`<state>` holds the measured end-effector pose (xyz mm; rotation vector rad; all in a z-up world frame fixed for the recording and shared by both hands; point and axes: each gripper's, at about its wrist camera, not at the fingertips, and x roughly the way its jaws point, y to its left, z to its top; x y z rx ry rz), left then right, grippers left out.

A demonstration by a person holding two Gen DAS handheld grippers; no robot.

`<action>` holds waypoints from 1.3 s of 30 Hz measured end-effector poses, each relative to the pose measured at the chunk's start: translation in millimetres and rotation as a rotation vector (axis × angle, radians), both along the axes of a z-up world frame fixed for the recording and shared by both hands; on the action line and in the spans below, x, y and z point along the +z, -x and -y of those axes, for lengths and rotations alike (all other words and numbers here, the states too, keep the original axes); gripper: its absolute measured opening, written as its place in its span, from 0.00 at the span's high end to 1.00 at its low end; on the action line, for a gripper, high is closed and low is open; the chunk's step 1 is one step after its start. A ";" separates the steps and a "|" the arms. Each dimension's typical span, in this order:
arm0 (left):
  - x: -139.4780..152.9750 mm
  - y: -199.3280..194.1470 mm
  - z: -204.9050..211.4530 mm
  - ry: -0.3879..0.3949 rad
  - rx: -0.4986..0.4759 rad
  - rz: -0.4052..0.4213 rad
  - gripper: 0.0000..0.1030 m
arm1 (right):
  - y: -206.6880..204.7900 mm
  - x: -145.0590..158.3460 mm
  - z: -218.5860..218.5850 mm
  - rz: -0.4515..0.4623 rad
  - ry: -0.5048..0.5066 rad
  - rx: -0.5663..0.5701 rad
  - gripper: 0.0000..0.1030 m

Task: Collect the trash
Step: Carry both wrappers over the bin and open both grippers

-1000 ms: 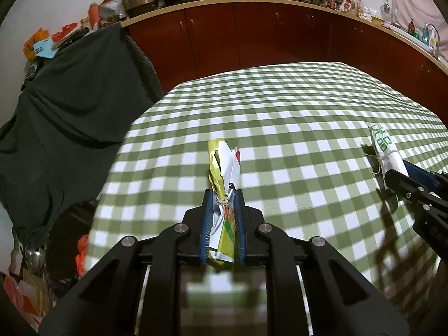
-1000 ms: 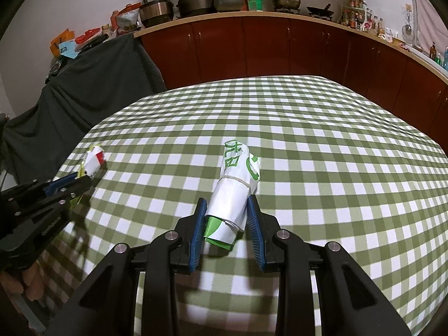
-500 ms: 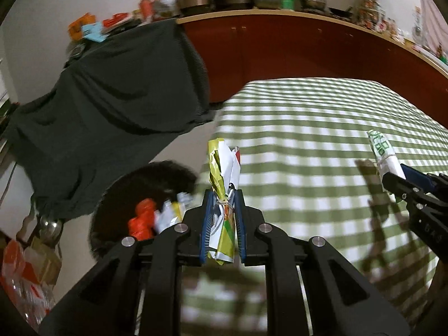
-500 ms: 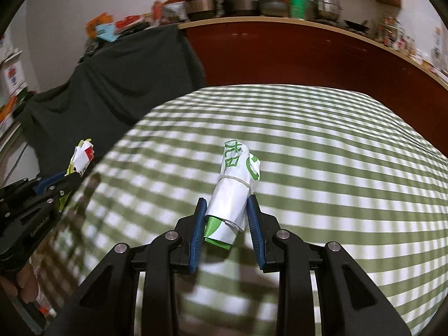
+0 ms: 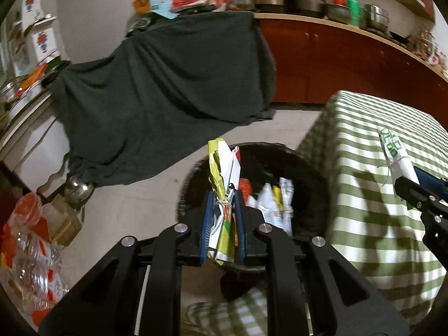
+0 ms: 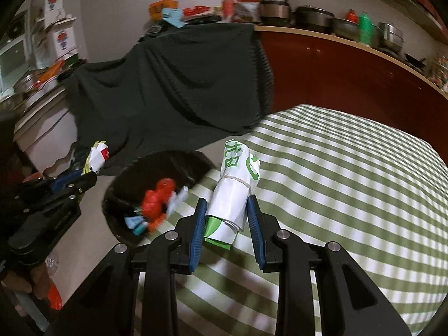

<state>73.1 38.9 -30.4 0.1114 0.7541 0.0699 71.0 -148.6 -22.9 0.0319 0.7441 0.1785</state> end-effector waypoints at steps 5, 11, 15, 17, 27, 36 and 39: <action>-2.8 -5.2 -21.1 0.000 0.046 0.012 0.85 | -18.2 1.0 -27.1 0.000 0.001 0.045 0.70; -13.6 -17.2 -29.4 0.022 0.065 -0.004 0.85 | -28.8 -6.6 -48.1 -0.014 0.000 0.073 0.70; -18.8 -24.8 -30.6 0.034 0.067 -0.016 0.85 | -35.8 -11.1 -57.3 -0.026 0.005 0.082 0.70; -20.6 -28.1 -30.3 0.038 0.066 -0.018 0.85 | -38.8 -12.5 -60.4 -0.030 0.007 0.084 0.70; -32.2 -44.7 -28.4 0.037 0.067 -0.036 0.84 | -57.6 -20.2 -68.1 -0.049 0.011 0.075 0.70; -33.6 -49.9 -28.5 0.054 0.079 -0.034 0.54 | -64.0 -22.1 -69.5 -0.066 0.014 0.074 0.67; -31.3 -49.0 -27.9 0.053 0.081 -0.026 0.51 | -64.3 -20.8 -66.4 -0.062 0.010 0.062 0.62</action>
